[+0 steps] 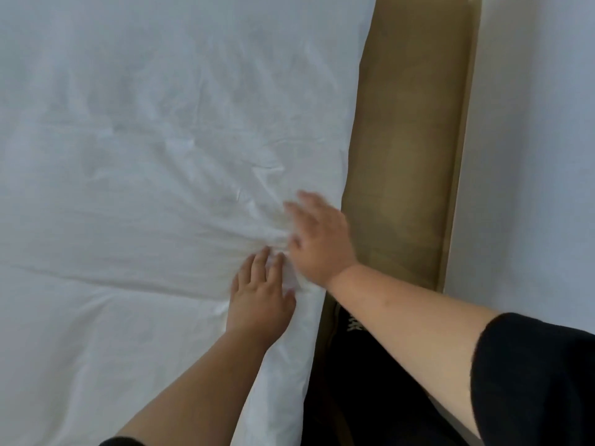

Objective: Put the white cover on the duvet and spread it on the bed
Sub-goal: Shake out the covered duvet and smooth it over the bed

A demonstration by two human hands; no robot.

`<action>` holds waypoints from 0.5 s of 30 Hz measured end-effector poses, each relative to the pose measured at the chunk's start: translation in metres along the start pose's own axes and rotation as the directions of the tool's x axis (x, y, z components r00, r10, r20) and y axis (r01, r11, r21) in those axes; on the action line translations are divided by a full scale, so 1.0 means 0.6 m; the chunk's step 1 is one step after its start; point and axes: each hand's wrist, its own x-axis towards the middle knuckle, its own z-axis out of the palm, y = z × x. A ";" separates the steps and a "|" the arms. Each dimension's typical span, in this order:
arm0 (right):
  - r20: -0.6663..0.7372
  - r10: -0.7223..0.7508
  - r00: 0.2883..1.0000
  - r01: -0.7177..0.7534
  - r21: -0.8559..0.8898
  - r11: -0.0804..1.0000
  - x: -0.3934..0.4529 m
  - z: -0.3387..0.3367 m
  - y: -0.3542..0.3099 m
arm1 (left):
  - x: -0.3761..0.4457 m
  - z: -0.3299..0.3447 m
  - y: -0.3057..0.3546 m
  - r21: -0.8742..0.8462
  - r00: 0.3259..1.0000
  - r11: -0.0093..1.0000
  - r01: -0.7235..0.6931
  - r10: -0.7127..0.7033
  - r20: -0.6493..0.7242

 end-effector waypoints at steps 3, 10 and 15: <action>0.330 -0.282 0.901 0.322 -0.075 0.944 0.063 0.014 -0.053 | 0.010 0.010 0.000 0.071 0.998 0.996 -0.057 0.058 -0.010; 0.300 0.828 0.474 -0.798 -0.252 0.548 0.030 0.030 0.145 | 0.007 0.060 -0.029 0.099 0.992 0.989 -0.109 0.115 -0.060; -0.138 0.426 0.894 -0.407 0.143 0.902 0.016 0.030 0.061 | 0.012 0.100 -0.033 0.048 0.979 0.991 -0.121 0.127 -0.156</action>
